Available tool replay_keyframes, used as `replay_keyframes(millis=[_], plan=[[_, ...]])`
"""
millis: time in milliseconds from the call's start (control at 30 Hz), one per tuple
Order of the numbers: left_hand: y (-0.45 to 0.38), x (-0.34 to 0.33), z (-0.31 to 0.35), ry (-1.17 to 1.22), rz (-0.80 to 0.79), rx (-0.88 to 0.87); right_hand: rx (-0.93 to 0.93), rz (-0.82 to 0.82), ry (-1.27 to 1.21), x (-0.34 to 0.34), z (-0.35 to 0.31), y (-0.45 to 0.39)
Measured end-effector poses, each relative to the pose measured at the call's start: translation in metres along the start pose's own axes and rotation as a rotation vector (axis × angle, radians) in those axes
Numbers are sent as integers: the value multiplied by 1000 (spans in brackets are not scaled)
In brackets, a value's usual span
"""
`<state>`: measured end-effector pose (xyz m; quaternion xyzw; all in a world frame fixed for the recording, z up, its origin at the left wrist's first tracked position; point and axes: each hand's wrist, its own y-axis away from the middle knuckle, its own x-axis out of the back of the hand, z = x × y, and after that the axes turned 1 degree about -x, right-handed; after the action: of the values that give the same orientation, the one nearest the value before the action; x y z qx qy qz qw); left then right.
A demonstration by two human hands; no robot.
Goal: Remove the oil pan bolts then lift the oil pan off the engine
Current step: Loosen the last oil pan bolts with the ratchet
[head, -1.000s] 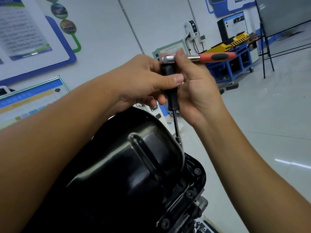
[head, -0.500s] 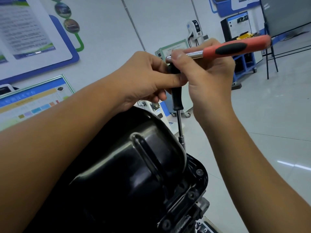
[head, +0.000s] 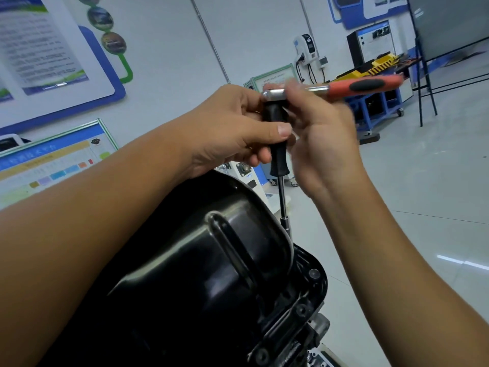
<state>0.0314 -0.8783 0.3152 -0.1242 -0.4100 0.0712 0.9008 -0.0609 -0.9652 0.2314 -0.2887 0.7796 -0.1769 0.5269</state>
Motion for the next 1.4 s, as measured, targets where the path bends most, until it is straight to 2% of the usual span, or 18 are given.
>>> replay_keyframes(millis=[67, 100, 200, 267, 400, 433, 500, 567, 633, 700, 800, 833, 967, 1033, 1100, 1167, 1233, 1400], plan=[[0, 0, 1, -15, 9, -11, -249, -65, -199, -2, -1, 2], [-1, 0, 0, -36, 29, -15, -203, -62, -174, -1, 1, 3], [-2, 0, 0, -97, 101, -10, 295, 33, 190, 6, 1, -2], [-2, 0, 0, -109, 104, -3, 414, 10, 299, 7, 1, -3], [0, -2, 2, -25, -28, -5, -228, -102, -220, 4, 2, -3], [0, -2, 3, -32, -22, -11, -289, -114, -261, 3, 3, -2], [-1, -3, 1, -81, 45, -9, -77, -81, -111, 7, 8, -3], [-3, -3, -1, -140, 120, 6, 340, -13, 220, 12, 6, -6], [-3, -2, -2, -146, 127, 14, 495, -3, 389, 13, 4, -8], [-2, -1, 0, -72, 29, 10, 327, 16, 155, 11, 5, -7], [1, -2, 2, -35, -18, -9, -275, -88, -306, 3, 0, -2], [0, -2, 2, -56, 9, -12, -296, -87, -323, 3, 0, -1], [-2, -3, 2, -168, 147, 21, 373, 78, 263, 6, 4, -2], [-3, -4, 2, -180, 124, 26, 498, 79, 389, 8, 7, -3], [-1, -4, 3, -128, 40, 26, 276, 68, 152, 8, 5, -4], [1, -4, 4, -117, 3, 4, -150, -31, -170, 7, 2, -5], [1, -4, 4, -161, 49, -11, -249, -63, -251, 6, 3, -4], [1, -4, 5, -197, 145, 26, 450, 73, 306, 8, 3, -3]])
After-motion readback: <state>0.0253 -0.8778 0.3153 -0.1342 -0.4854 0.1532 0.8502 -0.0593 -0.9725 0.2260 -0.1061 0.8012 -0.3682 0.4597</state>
